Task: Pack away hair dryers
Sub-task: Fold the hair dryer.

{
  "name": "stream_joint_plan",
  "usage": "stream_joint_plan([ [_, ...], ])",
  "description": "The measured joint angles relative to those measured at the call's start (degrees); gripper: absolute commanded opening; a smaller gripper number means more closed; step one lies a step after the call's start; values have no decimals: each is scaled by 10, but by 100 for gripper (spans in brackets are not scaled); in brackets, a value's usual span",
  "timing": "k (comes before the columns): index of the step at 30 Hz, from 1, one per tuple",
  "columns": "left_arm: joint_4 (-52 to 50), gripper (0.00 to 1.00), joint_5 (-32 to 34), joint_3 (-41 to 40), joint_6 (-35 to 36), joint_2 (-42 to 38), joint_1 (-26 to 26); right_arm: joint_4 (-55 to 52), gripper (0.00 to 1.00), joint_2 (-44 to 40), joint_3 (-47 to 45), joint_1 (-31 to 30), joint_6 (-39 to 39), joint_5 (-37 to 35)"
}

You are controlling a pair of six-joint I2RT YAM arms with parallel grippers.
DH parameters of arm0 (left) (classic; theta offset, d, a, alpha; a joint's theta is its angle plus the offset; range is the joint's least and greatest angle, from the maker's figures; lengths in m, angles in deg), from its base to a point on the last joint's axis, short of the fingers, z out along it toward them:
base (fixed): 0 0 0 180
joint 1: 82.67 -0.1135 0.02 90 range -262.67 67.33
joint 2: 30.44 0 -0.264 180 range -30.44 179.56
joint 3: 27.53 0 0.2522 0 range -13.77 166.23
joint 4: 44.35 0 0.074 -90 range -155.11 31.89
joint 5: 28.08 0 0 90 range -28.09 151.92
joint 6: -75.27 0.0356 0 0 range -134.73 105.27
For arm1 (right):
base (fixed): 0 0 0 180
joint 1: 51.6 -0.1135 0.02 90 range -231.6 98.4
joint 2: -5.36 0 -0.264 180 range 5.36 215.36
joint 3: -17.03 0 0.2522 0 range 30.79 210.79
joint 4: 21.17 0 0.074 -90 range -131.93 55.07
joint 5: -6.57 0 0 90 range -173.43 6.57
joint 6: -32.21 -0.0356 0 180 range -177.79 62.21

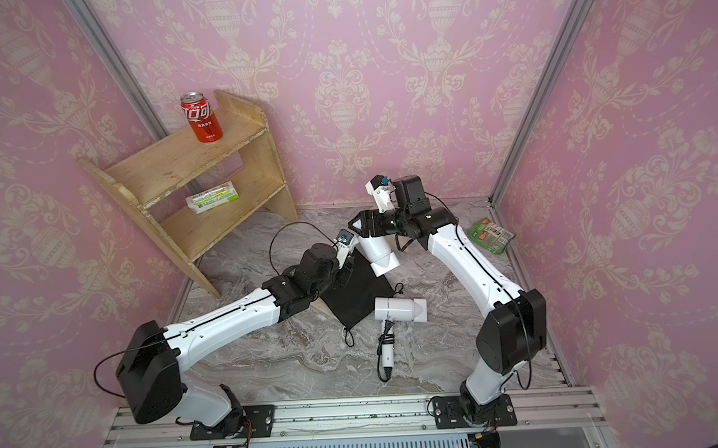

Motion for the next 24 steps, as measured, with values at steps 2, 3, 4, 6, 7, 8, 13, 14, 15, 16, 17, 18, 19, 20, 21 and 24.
stream_joint_plan([
  [2, 14, 19, 8, 1, -12, 0, -1, 28, 34, -14, -15, -5, -19, -15],
  [3, 21, 19, 10, 2, -17, 0, -1, 43, 35, -21, -24, -7, -26, -24],
  [4, 26, 19, 13, 2, -19, 0, -1, 59, 35, -28, -34, -7, -35, -31],
  [6, 35, 18, 15, 2, -24, 0, -1, 88, 35, -38, -53, -12, -49, -47],
  [7, 36, 19, 17, 2, -27, 0, -1, 104, 35, -43, -64, -15, -56, -55],
  [8, 37, 19, 17, 2, -30, 0, -1, 118, 35, -48, -75, -19, -63, -64],
  [13, 39, 19, 18, 3, -40, 0, -1, 196, 35, -75, -133, -38, -96, -122],
  [14, 39, 19, 18, 4, -43, 0, -1, 209, 35, -80, -143, -40, -101, -132],
  [15, 39, 19, 18, 5, -47, 0, -1, 225, 35, -86, -156, -45, -107, -144],
  [16, 39, 19, 17, 6, -49, 0, -1, 241, 36, -93, -169, -49, -111, -157],
  [17, 40, 19, 17, 7, -52, 0, 0, 255, 36, -99, -179, -52, -115, -168],
  [18, 40, 19, 17, 8, -57, 0, 0, 271, 36, -106, -192, -56, -120, -179],
  [19, 42, 19, 17, 9, -61, 0, 1, 287, 36, -112, -204, -59, -125, -189],
  [20, 45, 19, 17, 9, -67, 0, 1, 301, 36, -117, -214, -61, -131, -197],
  [21, 48, 19, 17, 10, -77, 0, 1, 321, 36, -124, -229, -66, -142, -205],
  [24, 55, 19, 17, 10, -101, 0, 1, 372, 36, -142, -269, -79, -165, -234],
])
